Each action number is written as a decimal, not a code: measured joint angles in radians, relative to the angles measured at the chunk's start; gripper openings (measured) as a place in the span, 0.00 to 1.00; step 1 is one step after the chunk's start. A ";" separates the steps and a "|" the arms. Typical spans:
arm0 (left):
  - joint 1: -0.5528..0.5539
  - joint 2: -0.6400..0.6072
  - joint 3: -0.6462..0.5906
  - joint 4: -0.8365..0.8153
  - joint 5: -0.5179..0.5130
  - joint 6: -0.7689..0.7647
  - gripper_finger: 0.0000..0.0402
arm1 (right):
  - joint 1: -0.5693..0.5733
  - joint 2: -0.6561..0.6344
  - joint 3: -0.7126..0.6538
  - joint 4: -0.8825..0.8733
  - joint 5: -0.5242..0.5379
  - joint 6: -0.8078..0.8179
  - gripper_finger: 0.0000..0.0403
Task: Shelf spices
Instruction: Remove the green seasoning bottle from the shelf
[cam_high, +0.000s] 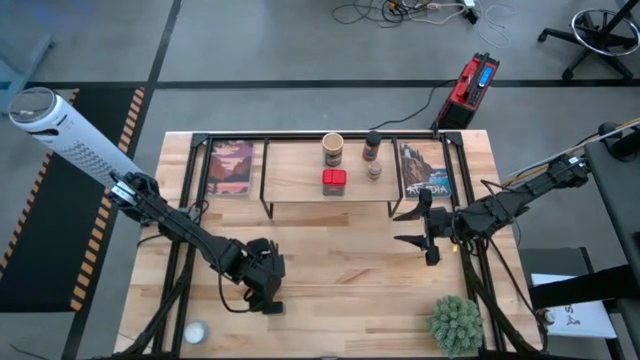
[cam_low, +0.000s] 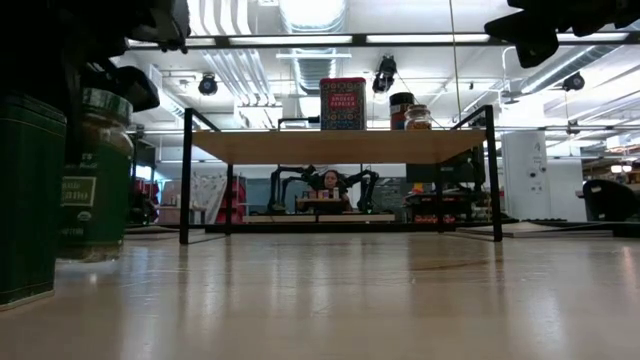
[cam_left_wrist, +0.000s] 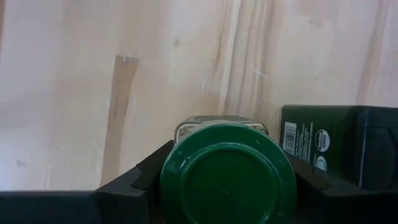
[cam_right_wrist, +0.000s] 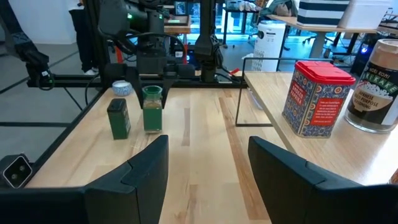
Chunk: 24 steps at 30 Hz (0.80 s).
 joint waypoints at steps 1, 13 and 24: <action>0.000 0.000 0.000 0.001 -0.009 0.003 0.48 | 0.000 0.000 0.000 0.000 0.000 0.001 0.49; 0.000 0.000 -0.001 0.003 -0.024 -0.003 0.53 | 0.000 0.000 0.000 -0.002 0.000 0.002 0.49; 0.000 0.000 -0.001 0.004 -0.025 -0.005 0.66 | 0.000 0.000 0.000 -0.002 0.000 0.003 0.49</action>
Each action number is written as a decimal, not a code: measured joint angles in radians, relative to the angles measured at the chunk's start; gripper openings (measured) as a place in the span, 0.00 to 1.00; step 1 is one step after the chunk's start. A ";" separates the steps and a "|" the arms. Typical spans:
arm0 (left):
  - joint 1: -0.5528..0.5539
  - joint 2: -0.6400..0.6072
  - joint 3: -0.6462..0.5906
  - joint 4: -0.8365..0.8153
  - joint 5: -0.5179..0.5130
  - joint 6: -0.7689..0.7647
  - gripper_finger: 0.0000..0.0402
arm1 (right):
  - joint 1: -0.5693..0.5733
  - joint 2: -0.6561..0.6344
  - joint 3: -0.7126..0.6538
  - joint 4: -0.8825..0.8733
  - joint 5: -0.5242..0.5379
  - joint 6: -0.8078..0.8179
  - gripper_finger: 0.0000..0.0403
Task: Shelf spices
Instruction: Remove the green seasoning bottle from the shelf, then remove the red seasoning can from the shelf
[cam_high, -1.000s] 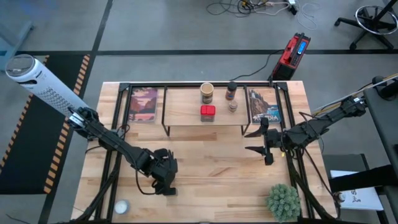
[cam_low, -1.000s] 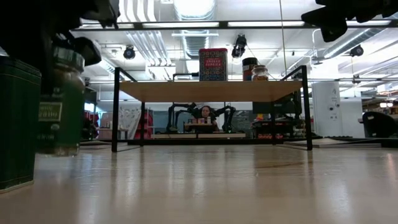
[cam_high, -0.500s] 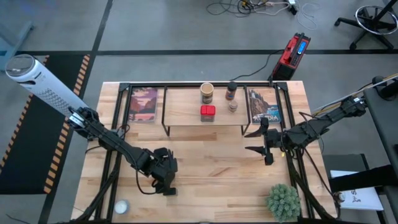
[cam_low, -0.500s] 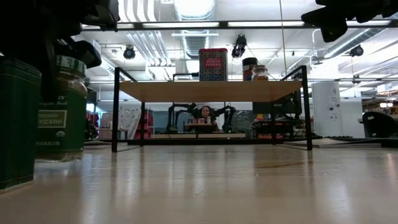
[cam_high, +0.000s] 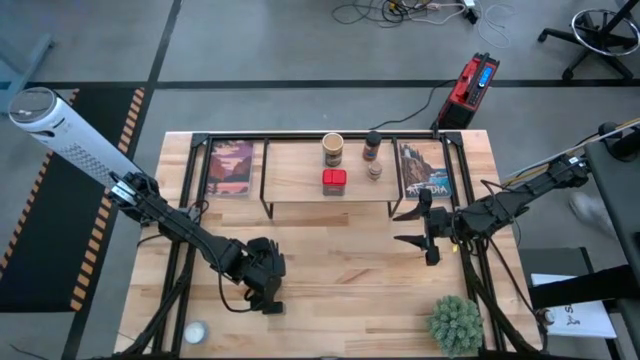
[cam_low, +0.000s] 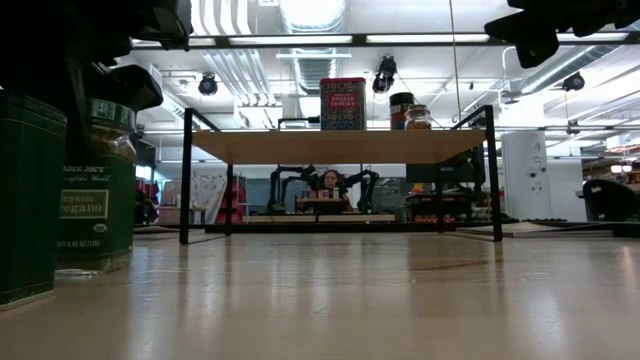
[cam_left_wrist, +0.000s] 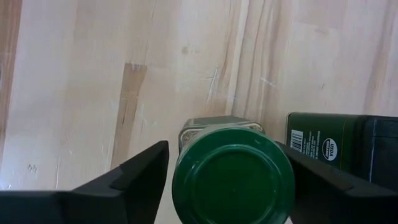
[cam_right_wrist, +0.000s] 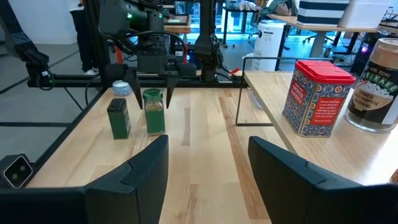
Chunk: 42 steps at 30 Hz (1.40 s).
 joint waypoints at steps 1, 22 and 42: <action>0.000 0.000 0.000 0.000 0.000 0.000 0.66 | 0.000 0.000 0.000 0.000 0.000 0.000 0.49; 0.012 -0.001 0.217 -0.208 0.003 0.015 0.66 | 0.000 0.000 0.000 0.001 0.000 0.000 0.49; 0.216 -0.001 0.541 -0.363 -0.181 0.291 0.60 | 0.000 0.000 0.000 0.004 0.000 -0.003 0.49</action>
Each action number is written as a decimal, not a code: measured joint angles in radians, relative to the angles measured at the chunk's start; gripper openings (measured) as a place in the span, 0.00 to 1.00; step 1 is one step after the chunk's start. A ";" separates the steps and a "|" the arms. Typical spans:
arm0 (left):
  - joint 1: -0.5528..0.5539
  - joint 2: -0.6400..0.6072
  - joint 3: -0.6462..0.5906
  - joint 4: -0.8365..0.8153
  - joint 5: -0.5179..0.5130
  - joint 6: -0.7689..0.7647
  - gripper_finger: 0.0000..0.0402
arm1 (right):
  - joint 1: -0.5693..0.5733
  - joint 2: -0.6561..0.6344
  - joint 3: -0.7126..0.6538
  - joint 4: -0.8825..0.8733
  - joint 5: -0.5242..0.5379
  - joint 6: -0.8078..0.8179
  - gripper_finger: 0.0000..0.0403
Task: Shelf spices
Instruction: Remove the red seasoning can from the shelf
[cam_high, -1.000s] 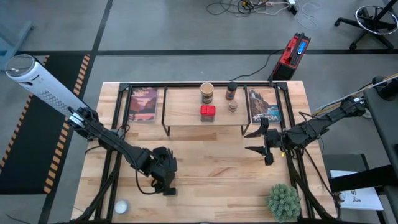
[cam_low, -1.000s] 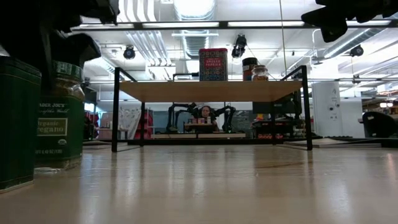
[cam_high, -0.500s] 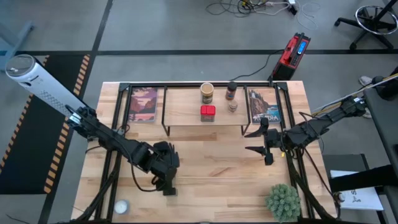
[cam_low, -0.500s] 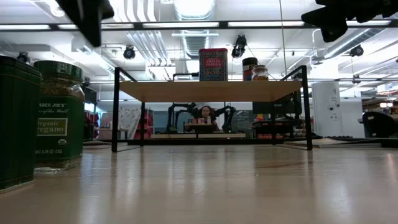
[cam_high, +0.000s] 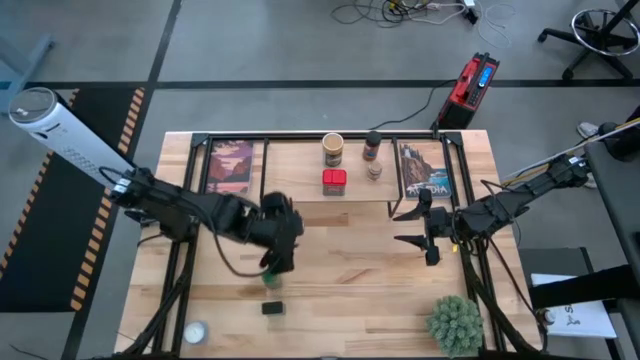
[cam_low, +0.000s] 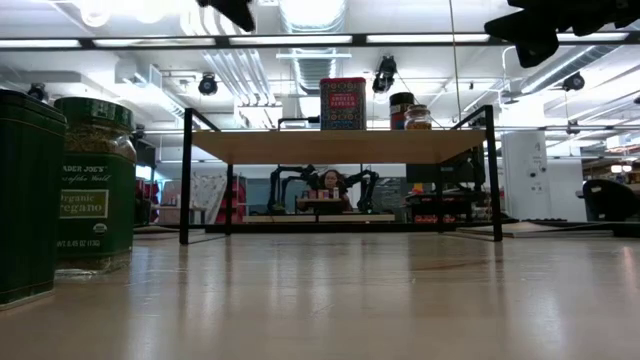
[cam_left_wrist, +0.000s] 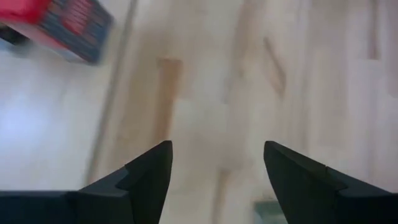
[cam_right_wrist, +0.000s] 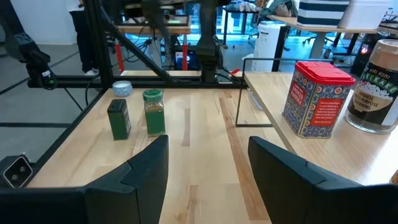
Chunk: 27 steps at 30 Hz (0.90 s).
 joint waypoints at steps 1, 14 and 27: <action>0.019 0.000 0.001 0.005 -0.001 0.027 0.60 | 0.000 0.000 0.000 0.000 0.000 0.000 0.49; 0.235 0.000 0.001 0.218 0.067 0.414 0.67 | 0.000 0.000 0.000 -0.001 0.000 -0.006 0.49; 0.380 0.028 0.090 0.352 0.221 0.518 0.65 | 0.000 0.000 0.000 0.001 0.000 -0.024 0.49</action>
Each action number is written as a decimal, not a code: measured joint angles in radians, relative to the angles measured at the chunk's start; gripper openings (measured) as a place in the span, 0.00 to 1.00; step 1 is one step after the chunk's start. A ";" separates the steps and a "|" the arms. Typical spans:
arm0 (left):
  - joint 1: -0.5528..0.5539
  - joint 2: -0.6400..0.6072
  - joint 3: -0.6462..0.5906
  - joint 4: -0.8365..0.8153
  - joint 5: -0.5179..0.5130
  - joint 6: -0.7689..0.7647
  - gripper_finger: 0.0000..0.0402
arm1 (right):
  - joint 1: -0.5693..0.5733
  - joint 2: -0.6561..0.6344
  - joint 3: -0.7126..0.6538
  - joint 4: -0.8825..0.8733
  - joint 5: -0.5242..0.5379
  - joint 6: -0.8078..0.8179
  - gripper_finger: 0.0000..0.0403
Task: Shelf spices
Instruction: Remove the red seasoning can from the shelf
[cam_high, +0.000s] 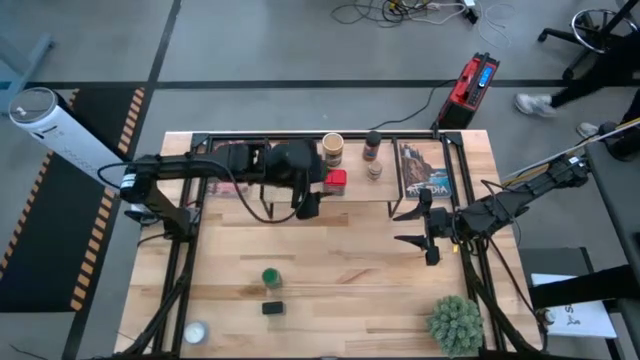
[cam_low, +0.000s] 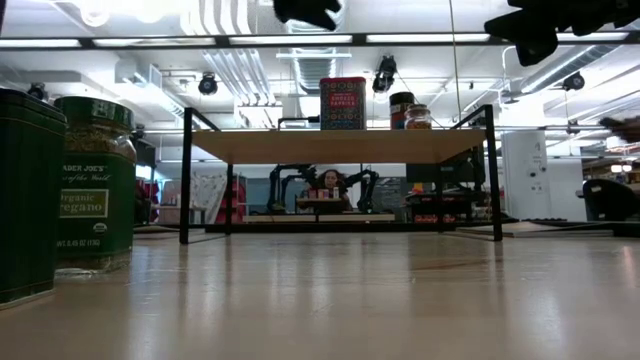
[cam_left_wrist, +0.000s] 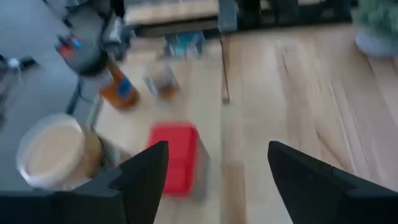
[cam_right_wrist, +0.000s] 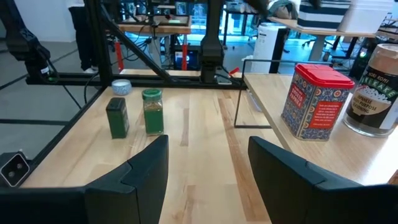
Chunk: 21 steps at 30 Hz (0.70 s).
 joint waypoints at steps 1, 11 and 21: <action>0.001 0.013 0.026 -0.003 0.002 0.011 0.65 | 0.000 0.000 0.000 0.000 0.000 -0.003 0.49; 0.046 0.222 0.401 -0.187 0.061 0.087 0.60 | 0.000 0.000 0.000 0.001 0.000 -0.009 0.49; 0.086 0.406 0.602 -0.372 0.105 0.160 0.64 | 0.000 0.000 0.000 -0.005 -0.018 -0.007 0.49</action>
